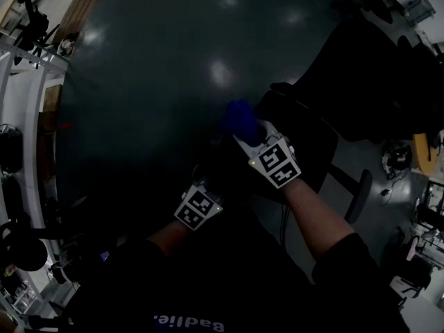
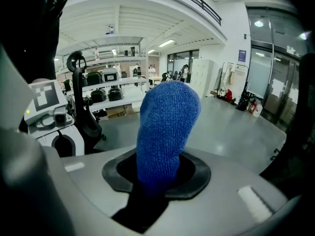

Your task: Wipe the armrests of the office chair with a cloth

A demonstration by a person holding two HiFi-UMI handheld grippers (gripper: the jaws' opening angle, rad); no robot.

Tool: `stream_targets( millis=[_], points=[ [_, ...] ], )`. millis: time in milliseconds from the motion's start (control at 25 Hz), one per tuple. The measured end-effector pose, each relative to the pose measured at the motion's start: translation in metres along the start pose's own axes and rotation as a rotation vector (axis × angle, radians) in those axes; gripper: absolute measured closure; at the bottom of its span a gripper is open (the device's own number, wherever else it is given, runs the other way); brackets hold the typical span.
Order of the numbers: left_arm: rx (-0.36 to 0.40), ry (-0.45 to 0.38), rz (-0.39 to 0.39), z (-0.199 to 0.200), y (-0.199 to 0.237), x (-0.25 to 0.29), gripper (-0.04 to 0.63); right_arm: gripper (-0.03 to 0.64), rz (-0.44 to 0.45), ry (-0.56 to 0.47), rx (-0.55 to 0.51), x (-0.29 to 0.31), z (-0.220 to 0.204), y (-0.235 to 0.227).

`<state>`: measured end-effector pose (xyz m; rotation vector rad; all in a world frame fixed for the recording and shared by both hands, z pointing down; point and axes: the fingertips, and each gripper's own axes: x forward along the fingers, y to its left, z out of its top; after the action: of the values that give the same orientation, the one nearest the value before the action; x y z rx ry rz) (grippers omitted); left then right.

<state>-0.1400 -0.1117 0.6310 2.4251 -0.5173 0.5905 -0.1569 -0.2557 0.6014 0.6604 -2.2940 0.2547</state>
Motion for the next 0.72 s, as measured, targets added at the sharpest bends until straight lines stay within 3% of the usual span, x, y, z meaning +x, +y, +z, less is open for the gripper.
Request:
stream_targets(
  millis=[720],
  points=[
    [-0.030, -0.023, 0.065, 0.002, 0.010, -0.001, 0.575, 0.492, 0.170, -0.021, 0.034, -0.014, -0.008, 0.096]
  ],
)
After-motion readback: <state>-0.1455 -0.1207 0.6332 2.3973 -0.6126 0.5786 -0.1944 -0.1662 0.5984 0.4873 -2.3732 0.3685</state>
